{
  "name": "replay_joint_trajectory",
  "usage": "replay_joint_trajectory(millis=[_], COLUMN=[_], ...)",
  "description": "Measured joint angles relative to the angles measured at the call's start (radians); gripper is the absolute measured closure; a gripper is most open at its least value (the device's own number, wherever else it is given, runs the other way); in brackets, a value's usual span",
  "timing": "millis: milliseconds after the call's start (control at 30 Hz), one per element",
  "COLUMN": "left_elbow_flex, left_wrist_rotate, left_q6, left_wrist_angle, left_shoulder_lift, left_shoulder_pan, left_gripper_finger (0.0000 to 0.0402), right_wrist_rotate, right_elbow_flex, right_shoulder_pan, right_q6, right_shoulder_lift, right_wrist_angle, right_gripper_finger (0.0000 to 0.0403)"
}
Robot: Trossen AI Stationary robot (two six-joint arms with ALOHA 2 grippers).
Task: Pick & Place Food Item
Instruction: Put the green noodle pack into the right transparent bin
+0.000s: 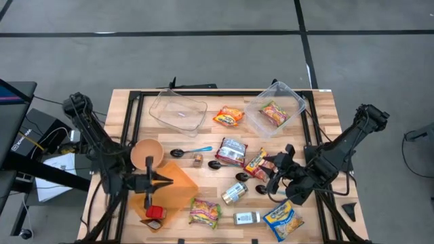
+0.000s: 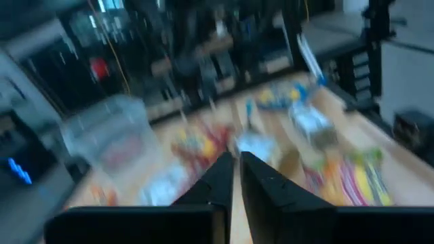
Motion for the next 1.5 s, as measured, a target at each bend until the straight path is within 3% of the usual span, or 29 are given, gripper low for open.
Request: replay_joint_trajectory(millis=[167, 300, 367, 667, 800, 967, 1267, 1500], left_elbow_flex=[0.0, 0.0, 0.0, 0.0, 0.0, 0.001, 0.208, 0.366], left_wrist_rotate=[0.12, 0.293, 0.361, 0.372, 0.382, 0.521, 0.561, 0.655], left_q6=[0.386, 0.425, 0.418, 0.382, 0.325, 0.219, 0.134, 0.066], left_wrist_angle=[0.303, 0.424, 0.419, 0.351, 0.355, 0.311, 0.066, -0.033], left_shoulder_lift=[-0.037, -0.07, -0.076, -0.066, -0.063, -0.02, 0.178, 0.41], left_shoulder_pan=[0.056, 0.115, 0.138, 0.147, 0.147, 0.148, 0.148, 0.203], left_gripper_finger=[0.0341, 0.0303, 0.0283, 0.022, 0.0213, 0.0227, 0.0248, 0.0189], right_wrist_rotate=[0.0, 0.0, -0.001, -0.002, -0.003, -0.003, -0.003, -0.003], right_elbow_flex=[0.0, 0.0, 0.0, 0.0, 0.0, 0.0, 0.0, 0.0], right_shoulder_pan=[0.0, 0.003, 0.003, 0.003, 0.003, 0.003, 0.003, 0.003], right_q6=[0.0, 0.001, 0.0, -0.004, -0.005, -0.005, -0.005, -0.005], right_shoulder_lift=[0.0, 0.0, 0.0, 0.0, 0.0, 0.0, 0.0, 0.0], right_wrist_angle=[-0.003, -0.003, -0.003, -0.004, -0.004, -0.004, -0.003, -0.003], right_gripper_finger=[0.0239, 0.0239, 0.0239, 0.0239, 0.0239, 0.0239, 0.0239, 0.0239])
